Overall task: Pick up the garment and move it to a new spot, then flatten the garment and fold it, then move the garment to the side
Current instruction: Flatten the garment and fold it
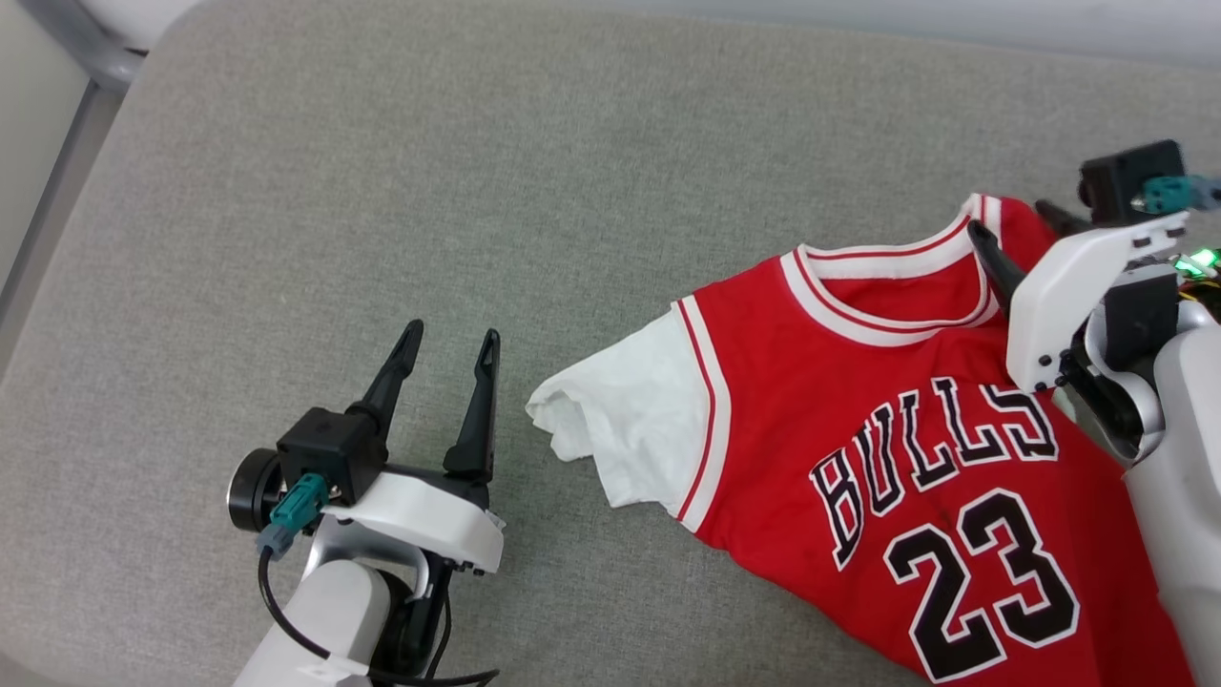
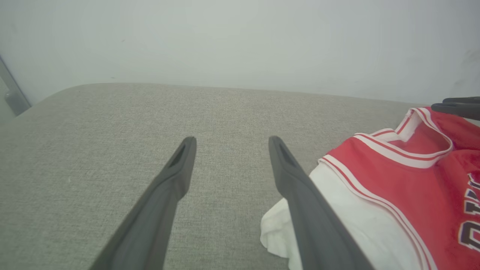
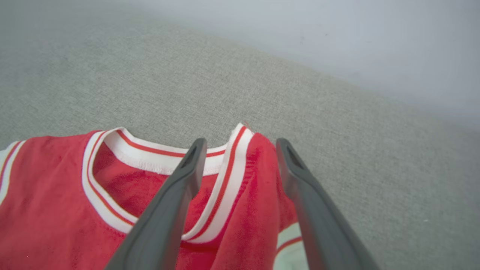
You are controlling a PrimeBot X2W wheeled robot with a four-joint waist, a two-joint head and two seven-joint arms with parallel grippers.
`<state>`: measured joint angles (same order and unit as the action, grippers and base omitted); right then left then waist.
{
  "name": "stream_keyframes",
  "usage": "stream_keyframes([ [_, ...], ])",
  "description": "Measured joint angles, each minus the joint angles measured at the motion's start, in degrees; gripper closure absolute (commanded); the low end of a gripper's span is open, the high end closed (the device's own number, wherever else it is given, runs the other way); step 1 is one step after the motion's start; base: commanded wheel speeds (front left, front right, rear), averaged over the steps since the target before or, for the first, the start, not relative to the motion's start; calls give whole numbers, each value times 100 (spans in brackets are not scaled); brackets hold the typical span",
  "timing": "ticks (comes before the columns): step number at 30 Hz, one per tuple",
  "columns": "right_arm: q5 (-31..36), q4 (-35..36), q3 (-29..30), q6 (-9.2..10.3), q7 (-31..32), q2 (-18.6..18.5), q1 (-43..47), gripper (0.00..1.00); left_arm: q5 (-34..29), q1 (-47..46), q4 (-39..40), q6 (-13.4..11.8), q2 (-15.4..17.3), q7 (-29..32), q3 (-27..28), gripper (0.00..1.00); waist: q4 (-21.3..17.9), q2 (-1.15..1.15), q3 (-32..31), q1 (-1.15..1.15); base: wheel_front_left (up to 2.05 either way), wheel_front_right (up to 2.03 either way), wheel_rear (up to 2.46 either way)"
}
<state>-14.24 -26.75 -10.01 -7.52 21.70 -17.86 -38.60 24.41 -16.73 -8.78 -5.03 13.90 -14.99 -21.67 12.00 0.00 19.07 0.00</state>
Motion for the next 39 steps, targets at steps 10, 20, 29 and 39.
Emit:
stream_keyframes([
  [10, 657, 501, 951, 0, -1884, 513, 954, 0, -51, 278, -100, -26, 16, -7, 27, 0, -130, 0, -592, -1, 0, 0, 0],
  [20, 976, 1740, 1547, 0, -2201, 1230, 2510, 0, -1, 619, 16, -216, 196, 73, 148, 0, -348, 0, -1048, -1, 0, 0, 0],
  [29, 970, 2865, 1695, 0, -1967, 1470, 3582, 0, 68, 789, 145, -271, 402, 400, 177, 0, -595, 0, -1191, -1, 0, 0, 0],
  [39, 602, 3459, 1670, 1, -1660, 1489, 4030, 0, 619, 18, -181, 336, 613, 2423, -238, 0, -835, 0, -974, -1, 0, 0, 0],
])
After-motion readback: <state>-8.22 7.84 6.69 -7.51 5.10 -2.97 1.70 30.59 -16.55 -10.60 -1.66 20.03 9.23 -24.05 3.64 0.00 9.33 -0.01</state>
